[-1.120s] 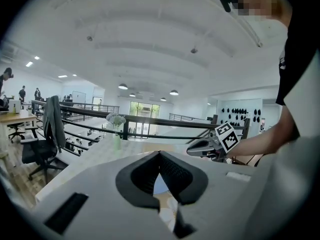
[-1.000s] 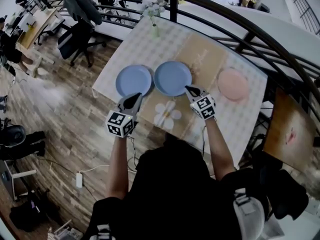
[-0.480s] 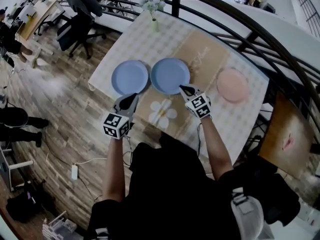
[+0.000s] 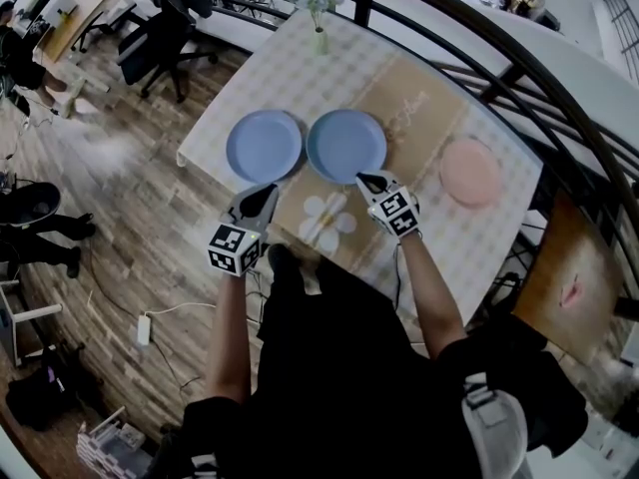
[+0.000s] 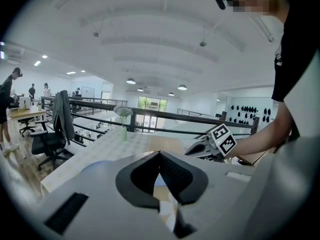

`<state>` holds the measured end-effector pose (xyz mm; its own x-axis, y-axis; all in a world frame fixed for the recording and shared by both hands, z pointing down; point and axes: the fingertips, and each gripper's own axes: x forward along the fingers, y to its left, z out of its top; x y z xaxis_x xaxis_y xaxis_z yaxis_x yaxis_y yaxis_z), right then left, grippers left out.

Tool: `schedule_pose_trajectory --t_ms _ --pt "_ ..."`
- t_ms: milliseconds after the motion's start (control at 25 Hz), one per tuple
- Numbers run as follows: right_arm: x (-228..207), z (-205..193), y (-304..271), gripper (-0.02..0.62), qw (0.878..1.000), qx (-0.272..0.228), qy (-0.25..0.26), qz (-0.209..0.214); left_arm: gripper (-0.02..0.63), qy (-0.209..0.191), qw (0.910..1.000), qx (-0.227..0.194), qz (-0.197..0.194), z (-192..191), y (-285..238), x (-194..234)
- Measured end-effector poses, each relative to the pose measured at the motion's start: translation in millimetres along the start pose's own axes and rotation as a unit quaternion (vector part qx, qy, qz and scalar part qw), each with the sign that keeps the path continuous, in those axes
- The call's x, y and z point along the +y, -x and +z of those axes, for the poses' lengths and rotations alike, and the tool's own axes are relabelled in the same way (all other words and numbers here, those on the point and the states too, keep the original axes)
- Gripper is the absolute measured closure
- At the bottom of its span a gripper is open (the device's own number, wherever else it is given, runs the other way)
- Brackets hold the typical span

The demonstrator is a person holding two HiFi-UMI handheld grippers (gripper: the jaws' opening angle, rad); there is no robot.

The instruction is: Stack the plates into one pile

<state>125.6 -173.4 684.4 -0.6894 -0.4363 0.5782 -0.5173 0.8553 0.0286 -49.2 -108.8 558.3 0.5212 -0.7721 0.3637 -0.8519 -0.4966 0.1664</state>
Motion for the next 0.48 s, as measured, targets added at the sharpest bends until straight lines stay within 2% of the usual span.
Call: schedule_pose_trajectory --t_ms 240,480 --pt "16 -20 -20 0.595 0.999 0.031 0.008 0.023 0.606 0.008 1.0 0.001 0.005 -6 3 12" --pt "25 -39 -36 0.595 0.998 0.059 0.015 0.033 0.606 -0.015 0.9998 0.011 0.004 -10 3 19"
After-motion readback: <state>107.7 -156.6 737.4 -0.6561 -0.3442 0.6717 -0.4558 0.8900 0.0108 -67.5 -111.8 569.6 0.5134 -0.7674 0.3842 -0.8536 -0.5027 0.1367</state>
